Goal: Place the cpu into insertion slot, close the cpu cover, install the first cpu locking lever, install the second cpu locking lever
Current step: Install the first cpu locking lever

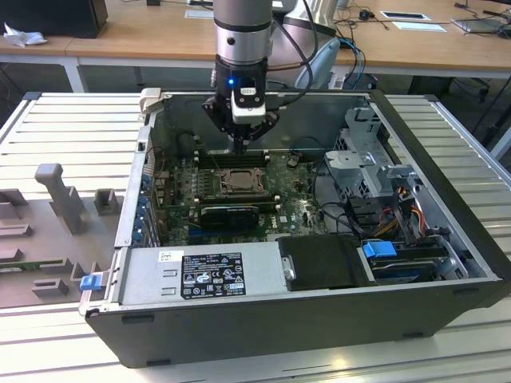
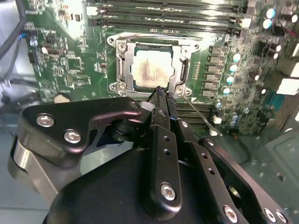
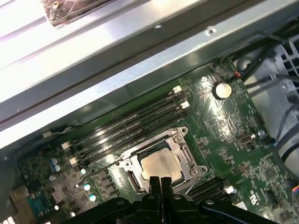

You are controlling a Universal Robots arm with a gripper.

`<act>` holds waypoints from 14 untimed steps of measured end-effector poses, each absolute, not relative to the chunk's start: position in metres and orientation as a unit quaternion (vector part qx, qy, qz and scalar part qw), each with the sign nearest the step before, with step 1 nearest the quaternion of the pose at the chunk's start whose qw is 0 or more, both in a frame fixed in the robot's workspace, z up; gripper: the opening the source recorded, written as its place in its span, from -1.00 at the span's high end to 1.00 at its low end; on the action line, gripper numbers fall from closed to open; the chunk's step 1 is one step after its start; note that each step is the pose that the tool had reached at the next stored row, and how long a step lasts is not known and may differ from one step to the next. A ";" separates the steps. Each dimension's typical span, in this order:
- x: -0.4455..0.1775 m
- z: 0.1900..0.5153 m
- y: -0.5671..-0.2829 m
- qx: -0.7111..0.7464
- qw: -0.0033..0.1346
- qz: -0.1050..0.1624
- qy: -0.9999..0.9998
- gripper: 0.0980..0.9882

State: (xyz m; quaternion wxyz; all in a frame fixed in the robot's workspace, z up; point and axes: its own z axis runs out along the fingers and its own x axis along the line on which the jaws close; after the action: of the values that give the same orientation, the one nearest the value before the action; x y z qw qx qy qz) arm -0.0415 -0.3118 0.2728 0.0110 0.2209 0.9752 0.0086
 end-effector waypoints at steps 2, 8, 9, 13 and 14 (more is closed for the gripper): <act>-0.043 0.273 -0.312 0.210 0.011 0.009 0.978 0.89; -0.050 0.273 -0.312 0.205 0.011 0.009 0.979 0.89; -0.050 0.273 -0.312 0.192 0.011 0.009 0.981 0.89; -0.050 0.273 -0.312 0.148 0.010 0.009 0.989 0.89; -0.050 0.272 -0.312 0.140 0.010 0.009 0.990 0.89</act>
State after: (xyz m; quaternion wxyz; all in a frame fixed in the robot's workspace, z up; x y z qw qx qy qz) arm -0.0500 -0.3118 0.2725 0.0102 0.1403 0.9900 0.0094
